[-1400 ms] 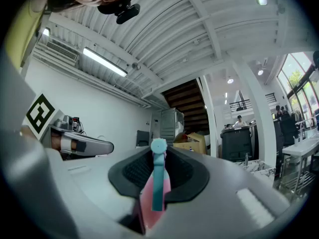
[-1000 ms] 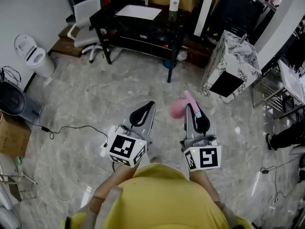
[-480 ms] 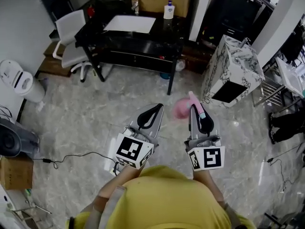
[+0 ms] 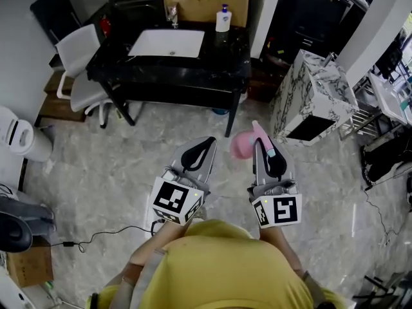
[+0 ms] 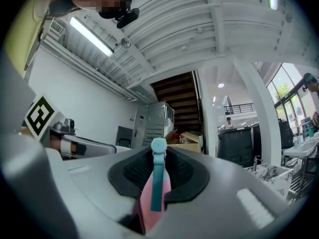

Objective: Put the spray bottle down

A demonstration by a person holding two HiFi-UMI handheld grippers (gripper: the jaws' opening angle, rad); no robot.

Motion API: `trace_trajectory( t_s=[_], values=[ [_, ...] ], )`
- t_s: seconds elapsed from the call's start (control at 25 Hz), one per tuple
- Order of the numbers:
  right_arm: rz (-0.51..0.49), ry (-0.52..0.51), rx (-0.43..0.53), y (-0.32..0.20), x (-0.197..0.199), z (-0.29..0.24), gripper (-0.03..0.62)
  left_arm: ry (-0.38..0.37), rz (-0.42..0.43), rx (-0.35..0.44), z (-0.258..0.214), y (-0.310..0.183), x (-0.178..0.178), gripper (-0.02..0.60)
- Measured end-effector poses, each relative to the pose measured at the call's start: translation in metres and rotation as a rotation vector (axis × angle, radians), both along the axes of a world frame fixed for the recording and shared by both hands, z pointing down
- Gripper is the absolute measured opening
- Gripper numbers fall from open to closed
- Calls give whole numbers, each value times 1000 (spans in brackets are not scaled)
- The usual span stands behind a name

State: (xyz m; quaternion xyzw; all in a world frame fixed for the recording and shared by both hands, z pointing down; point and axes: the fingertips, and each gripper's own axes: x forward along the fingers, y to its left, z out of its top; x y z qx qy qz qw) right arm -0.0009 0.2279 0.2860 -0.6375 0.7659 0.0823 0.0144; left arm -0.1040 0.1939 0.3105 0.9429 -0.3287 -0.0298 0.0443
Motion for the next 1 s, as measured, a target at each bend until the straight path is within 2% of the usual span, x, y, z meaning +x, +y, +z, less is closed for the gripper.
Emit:
trace_trajectory(
  t_s=[0.24,0.52,0.8,1.0],
  values=[
    [22,17,-6,-43,-8,0,63,13,2,-14,6,-43,-14,3],
    [39,32,-33,-68,-8,6,63,35,5,-48,17,-69,-18,3],
    [46,29,-15,-114,11,10,63,41,22,-38,23,-111,-1,3],
    [29,9,22,-179,32,15,63,33,22,-28,35,-171,19,3]
  ],
)
